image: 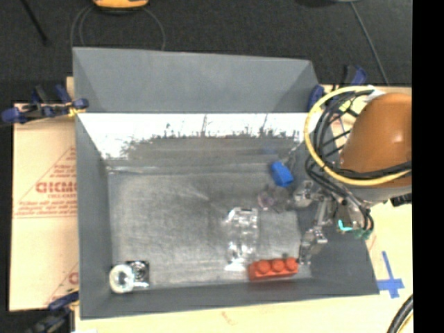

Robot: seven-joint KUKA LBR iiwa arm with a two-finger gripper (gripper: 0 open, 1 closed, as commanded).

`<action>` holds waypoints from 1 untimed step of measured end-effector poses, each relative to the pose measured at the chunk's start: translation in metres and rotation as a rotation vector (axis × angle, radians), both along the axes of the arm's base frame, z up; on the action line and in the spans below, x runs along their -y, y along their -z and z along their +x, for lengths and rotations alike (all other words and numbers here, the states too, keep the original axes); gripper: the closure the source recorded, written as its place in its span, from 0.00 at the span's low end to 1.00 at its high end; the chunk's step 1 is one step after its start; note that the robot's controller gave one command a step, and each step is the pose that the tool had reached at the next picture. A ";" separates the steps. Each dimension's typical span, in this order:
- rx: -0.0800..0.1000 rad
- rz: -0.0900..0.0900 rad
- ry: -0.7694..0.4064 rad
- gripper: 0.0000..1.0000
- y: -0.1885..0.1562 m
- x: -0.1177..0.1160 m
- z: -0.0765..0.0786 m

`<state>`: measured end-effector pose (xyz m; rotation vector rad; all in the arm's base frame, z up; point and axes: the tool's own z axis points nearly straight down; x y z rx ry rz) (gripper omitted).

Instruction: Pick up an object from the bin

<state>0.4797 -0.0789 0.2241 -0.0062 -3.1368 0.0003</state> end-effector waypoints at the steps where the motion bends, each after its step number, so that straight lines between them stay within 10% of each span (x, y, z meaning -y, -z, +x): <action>1: 0.015 -0.002 -0.071 0.00 0.152 0.021 0.009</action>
Offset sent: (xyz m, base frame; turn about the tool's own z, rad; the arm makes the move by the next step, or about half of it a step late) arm 0.0056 -0.0200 -0.1541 -0.0734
